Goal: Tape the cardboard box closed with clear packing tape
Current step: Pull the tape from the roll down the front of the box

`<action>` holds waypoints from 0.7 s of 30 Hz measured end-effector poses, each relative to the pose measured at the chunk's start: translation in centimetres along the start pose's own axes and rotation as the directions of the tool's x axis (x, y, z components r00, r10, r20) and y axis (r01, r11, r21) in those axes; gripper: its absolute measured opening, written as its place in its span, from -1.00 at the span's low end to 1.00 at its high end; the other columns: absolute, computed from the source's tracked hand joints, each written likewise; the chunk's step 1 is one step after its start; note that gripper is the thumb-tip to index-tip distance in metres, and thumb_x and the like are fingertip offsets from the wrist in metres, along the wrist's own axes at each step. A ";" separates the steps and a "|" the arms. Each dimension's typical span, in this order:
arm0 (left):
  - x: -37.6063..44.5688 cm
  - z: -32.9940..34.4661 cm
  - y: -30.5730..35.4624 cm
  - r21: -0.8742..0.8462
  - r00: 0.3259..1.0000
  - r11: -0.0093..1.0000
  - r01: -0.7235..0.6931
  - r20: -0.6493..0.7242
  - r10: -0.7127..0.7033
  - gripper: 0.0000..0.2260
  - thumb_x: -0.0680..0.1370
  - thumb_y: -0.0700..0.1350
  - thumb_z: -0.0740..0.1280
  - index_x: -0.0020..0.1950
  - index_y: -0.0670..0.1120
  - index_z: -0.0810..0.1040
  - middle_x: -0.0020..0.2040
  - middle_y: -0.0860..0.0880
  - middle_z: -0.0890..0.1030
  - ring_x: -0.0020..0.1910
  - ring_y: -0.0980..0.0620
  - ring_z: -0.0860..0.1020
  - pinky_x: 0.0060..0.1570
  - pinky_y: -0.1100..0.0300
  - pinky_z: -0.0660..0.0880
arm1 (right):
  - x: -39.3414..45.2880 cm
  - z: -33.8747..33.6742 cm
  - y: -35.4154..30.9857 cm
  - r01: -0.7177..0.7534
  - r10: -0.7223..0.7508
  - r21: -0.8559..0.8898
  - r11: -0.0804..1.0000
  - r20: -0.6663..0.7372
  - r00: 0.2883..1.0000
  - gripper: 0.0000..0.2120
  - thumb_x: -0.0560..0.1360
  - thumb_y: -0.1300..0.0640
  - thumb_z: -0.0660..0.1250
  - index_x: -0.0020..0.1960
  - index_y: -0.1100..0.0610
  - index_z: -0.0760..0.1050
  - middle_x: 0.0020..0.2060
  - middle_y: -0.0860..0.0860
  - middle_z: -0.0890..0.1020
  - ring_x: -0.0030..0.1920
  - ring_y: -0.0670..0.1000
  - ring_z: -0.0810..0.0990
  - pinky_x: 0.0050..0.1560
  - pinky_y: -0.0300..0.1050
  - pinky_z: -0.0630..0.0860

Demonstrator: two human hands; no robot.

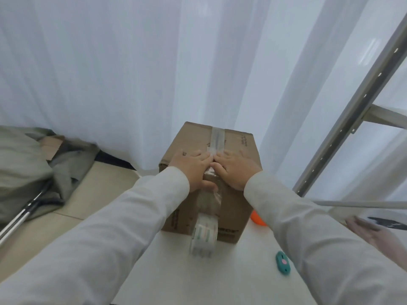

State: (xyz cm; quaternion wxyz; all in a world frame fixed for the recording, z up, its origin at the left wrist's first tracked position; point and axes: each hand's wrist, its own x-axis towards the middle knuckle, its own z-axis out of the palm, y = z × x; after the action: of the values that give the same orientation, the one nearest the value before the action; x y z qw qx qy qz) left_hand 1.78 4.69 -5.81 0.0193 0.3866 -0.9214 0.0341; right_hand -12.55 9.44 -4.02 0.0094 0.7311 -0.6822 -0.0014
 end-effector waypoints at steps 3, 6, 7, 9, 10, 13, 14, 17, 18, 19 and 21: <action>-0.2 0.1 0.1 -0.003 1.000 1.000 0.005 -0.023 -0.005 -0.24 0.42 0.38 0.14 0.50 0.04 0.05 0.53 0.10 0.13 0.50 0.07 0.07 0.40 -0.10 0.13 | -2.2 1.3 -0.5 0.051 -0.040 0.060 0.997 -0.170 0.985 -0.58 0.61 0.00 -0.06 0.42 0.04 0.25 0.43 -0.01 0.34 0.44 -0.02 0.27 0.43 -0.08 0.12; -1.2 0.6 0.1 -0.004 0.990 1.000 0.017 -0.143 -0.017 -0.27 0.42 0.37 0.14 0.48 0.03 0.12 0.52 0.09 0.18 0.48 0.06 0.13 0.39 -0.06 0.13 | -3.7 2.5 -0.8 0.039 -0.005 0.086 0.995 -0.368 0.930 -0.63 0.60 0.00 0.04 0.34 0.03 0.40 0.33 -0.01 0.48 0.34 -0.02 0.43 0.33 -0.19 0.27; -1.8 1.0 0.2 -0.021 0.977 1.000 0.023 -0.210 -0.027 -0.30 0.43 0.36 0.14 0.47 0.03 0.16 0.51 0.08 0.22 0.47 0.06 0.16 0.39 -0.04 0.15 | -3.9 2.7 -0.9 0.028 0.015 0.106 0.994 -0.387 0.922 -0.63 0.59 -0.03 0.06 0.33 0.01 0.41 0.32 -0.03 0.49 0.33 -0.03 0.44 0.30 -0.23 0.27; -2.7 1.6 0.3 -0.062 0.950 0.998 0.015 -0.310 -0.034 -0.32 0.43 0.35 0.16 0.45 0.03 0.22 0.49 0.08 0.26 0.46 0.05 0.19 0.40 0.00 0.14 | -4.2 2.8 -0.9 0.018 0.042 0.148 0.989 -0.387 0.921 -0.60 0.56 -0.12 0.08 0.33 -0.03 0.41 0.32 -0.07 0.49 0.34 -0.06 0.43 0.28 -0.26 0.25; -2.9 1.5 0.2 -0.075 0.949 0.997 -0.001 -0.314 -0.023 -0.33 0.44 0.34 0.16 0.45 0.03 0.21 0.49 0.07 0.26 0.46 0.05 0.19 0.41 0.02 0.12 | -4.3 2.7 -0.9 0.019 0.044 0.162 0.987 -0.379 0.924 -0.56 0.54 -0.17 0.08 0.34 -0.04 0.39 0.33 -0.08 0.47 0.34 -0.07 0.42 0.28 -0.25 0.25; -3.3 1.2 -0.8 -0.094 0.965 0.993 -0.078 -0.257 0.052 -0.42 0.52 0.20 0.17 0.48 0.04 0.14 0.51 0.07 0.20 0.48 0.06 0.13 0.43 0.08 0.05 | -4.0 2.7 -0.8 0.008 0.038 0.124 0.992 -0.363 0.931 -0.49 0.49 -0.25 0.10 0.37 -0.06 0.35 0.36 -0.09 0.43 0.37 -0.06 0.38 0.31 -0.15 0.30; -3.4 1.3 -1.2 -0.099 0.965 0.990 -0.097 -0.254 0.070 -0.47 0.56 0.13 0.16 0.49 0.05 0.12 0.52 0.08 0.18 0.49 0.07 0.12 0.44 0.09 0.03 | -3.9 2.8 -1.0 -0.008 0.042 0.094 0.996 -0.361 0.932 -0.48 0.48 -0.26 0.12 0.37 -0.05 0.34 0.37 -0.08 0.43 0.37 -0.05 0.39 0.32 -0.11 0.30; -3.7 1.7 -2.2 -0.162 0.962 0.979 -0.126 -0.262 0.081 -0.55 0.61 -0.04 0.11 0.50 0.06 0.12 0.52 0.11 0.16 0.50 0.09 0.09 0.44 0.12 0.00 | -3.4 3.7 -1.5 -0.031 0.033 0.011 0.999 -0.406 0.913 -0.46 0.46 -0.23 0.20 0.35 0.01 0.36 0.34 -0.01 0.47 0.34 0.04 0.42 0.32 -0.01 0.29; -3.8 1.8 -2.2 -0.173 0.959 0.976 -0.134 -0.269 0.084 -0.56 0.61 -0.06 0.09 0.49 0.06 0.13 0.52 0.11 0.16 0.50 0.09 0.09 0.44 0.13 -0.01 | -3.4 4.0 -1.6 -0.038 0.033 -0.002 0.999 -0.426 0.904 -0.46 0.45 -0.22 0.21 0.34 0.03 0.37 0.33 0.01 0.49 0.33 0.07 0.44 0.31 0.02 0.30; -3.7 1.8 -2.1 -0.175 0.957 0.974 -0.143 -0.276 0.091 -0.57 0.62 -0.07 0.09 0.49 0.06 0.14 0.52 0.11 0.17 0.50 0.09 0.10 0.44 0.13 -0.01 | -3.4 4.3 -1.6 -0.047 0.038 -0.010 0.999 -0.440 0.897 -0.45 0.45 -0.23 0.21 0.34 0.03 0.38 0.32 0.02 0.50 0.31 0.09 0.44 0.29 0.03 0.30; -3.6 1.9 -2.0 -0.222 0.953 0.962 -0.156 -0.291 0.087 -0.58 0.60 -0.07 0.12 0.47 0.03 0.21 0.50 0.09 0.23 0.49 0.08 0.15 0.45 0.13 0.00 | -3.4 4.6 -1.8 -0.076 0.060 -0.018 0.997 -0.449 0.892 -0.44 0.44 -0.24 0.21 0.33 0.03 0.38 0.31 0.02 0.50 0.30 0.10 0.44 0.28 0.04 0.29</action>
State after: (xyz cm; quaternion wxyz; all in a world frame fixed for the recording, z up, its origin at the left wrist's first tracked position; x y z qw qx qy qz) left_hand 5.76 5.70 -7.84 0.1936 0.3147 -0.9289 -0.0238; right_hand -11.05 12.89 -8.70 0.1790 0.6872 -0.6867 0.1553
